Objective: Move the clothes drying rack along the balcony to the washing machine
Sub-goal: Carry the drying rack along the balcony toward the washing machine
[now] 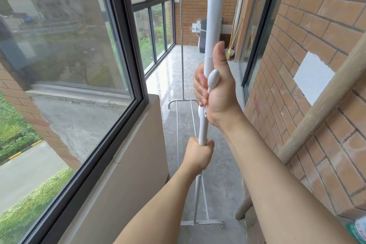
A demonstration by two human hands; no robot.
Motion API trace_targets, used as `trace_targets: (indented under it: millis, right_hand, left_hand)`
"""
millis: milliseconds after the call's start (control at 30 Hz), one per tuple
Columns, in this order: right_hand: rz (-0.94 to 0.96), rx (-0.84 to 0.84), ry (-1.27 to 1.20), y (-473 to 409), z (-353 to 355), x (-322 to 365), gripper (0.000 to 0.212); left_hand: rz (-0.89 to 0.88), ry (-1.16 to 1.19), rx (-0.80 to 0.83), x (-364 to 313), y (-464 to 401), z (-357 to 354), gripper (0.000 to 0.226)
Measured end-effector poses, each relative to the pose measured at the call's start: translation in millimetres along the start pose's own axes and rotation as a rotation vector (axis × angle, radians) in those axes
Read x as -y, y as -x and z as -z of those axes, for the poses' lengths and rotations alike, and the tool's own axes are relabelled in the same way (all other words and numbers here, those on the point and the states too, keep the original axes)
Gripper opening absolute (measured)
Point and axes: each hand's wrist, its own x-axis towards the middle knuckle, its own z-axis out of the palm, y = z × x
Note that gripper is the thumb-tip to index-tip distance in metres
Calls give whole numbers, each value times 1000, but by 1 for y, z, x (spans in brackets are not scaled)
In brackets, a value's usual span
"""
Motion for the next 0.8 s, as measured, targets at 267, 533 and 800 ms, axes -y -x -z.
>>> trace_targets:
  millis: [267, 533, 800]
  right_hand:
    - [-11, 12, -19, -37, 25, -3, 65]
    - [-14, 35, -15, -65, 50, -6, 64]
    - [-12, 13, -22, -107, 62, -9, 64]
  left_hand:
    - [-7, -25, -35, -11, -35, -14, 56]
    - [-6, -22, -69, -18, -69, -34, 52]
    - [-32, -20, -44, -30, -113, -33, 47]
